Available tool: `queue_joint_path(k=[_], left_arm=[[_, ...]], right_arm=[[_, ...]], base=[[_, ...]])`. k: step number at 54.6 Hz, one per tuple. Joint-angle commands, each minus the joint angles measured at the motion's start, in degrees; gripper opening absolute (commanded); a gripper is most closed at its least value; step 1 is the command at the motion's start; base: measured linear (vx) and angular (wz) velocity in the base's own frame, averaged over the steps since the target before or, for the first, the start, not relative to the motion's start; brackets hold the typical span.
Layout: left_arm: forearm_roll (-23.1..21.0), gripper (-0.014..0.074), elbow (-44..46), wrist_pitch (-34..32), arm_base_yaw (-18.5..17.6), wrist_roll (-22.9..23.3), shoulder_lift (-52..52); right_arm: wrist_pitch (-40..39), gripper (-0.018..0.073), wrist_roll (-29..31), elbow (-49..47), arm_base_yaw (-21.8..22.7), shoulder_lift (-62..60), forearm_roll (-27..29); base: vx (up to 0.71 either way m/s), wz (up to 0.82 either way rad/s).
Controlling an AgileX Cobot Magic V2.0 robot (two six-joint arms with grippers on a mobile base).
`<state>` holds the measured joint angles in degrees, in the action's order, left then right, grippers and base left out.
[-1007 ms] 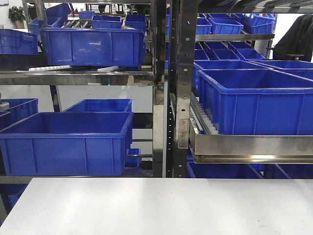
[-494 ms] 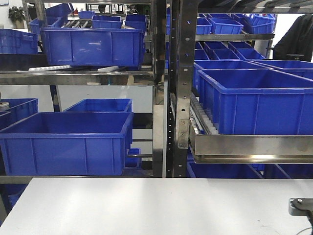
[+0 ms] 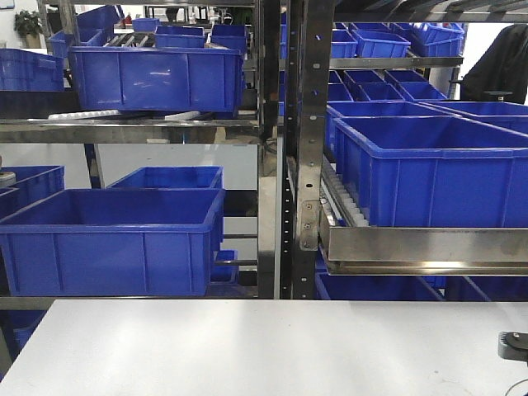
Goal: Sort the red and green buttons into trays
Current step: 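Lift both held buttons off the table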
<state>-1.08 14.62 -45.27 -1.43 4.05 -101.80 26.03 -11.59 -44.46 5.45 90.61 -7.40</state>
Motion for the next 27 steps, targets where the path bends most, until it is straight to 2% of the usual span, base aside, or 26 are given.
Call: queue_joint_path(k=[1, 6, 27], left_arm=[[-0.41, 0.0021, 0.95, -4.45, 0.10, 0.67, 2.10], [-0.41, 0.0021, 0.95, -4.71, 0.10, 0.67, 2.10], [-0.41, 0.0021, 0.95, -5.11, 0.10, 0.83, 2.10]], right_arm=[[-3.40, 0.0566, 6.00, -1.66, -0.15, -1.35, 3.82], [-3.14, 0.0566, 7.51, -1.66, -0.15, -0.40, 5.61], [-5.44, 0.0566, 7.56, -1.66, -0.15, 7.74, 5.03]], base=[[0.00, 0.00], [0.00, 0.00], [0.00, 0.00]])
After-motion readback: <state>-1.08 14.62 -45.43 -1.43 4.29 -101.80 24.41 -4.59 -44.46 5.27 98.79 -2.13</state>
